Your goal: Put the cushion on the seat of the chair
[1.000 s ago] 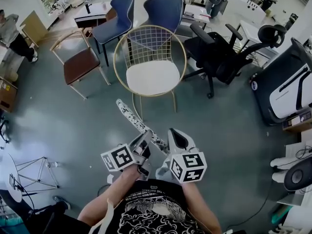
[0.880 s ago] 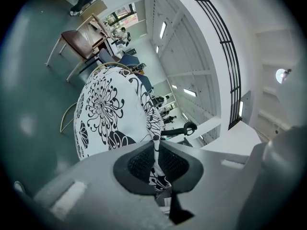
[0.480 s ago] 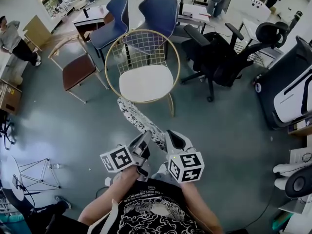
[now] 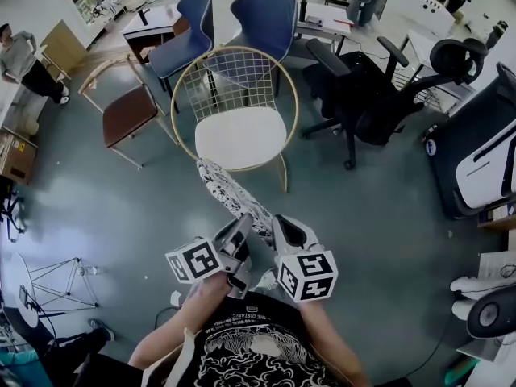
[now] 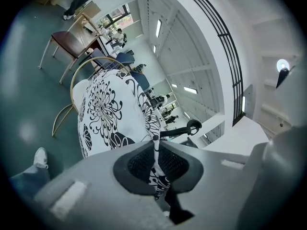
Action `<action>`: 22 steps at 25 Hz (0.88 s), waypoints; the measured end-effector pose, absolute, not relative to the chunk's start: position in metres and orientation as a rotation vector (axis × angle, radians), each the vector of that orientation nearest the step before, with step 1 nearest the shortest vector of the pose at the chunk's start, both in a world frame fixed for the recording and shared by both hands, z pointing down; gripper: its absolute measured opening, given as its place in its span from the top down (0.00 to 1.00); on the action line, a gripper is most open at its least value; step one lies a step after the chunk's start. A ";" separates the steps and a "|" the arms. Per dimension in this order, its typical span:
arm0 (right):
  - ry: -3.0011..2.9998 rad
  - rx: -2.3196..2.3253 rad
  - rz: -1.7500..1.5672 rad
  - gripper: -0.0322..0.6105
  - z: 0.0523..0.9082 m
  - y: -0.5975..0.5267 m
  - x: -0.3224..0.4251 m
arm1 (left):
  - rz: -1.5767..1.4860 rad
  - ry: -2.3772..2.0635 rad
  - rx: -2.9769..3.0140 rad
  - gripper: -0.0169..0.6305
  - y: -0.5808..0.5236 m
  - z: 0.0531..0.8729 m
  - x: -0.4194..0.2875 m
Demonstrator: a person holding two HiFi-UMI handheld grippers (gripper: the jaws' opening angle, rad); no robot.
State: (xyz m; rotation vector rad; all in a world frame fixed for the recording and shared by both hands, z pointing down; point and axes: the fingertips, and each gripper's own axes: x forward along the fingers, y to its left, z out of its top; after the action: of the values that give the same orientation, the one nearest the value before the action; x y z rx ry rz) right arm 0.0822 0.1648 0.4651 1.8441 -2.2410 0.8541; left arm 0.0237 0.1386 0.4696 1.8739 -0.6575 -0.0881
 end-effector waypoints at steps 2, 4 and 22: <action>-2.236 1.828 0.856 0.95 0.469 0.159 0.082 | -0.099 -0.659 1.857 0.96 0.132 0.474 0.024; -2.228 1.817 0.857 0.95 0.474 0.152 0.082 | -0.107 -0.658 1.843 0.96 0.123 0.480 0.024; -2.141 1.868 0.864 0.95 0.475 0.016 0.092 | -0.112 -0.523 1.843 0.96 -0.010 0.481 0.045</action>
State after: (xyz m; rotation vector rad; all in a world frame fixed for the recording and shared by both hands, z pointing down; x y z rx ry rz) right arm 0.0917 0.0162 0.4754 1.8683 -2.1407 0.8636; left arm 0.0450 -0.0100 0.4807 1.8434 -0.5234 -0.1115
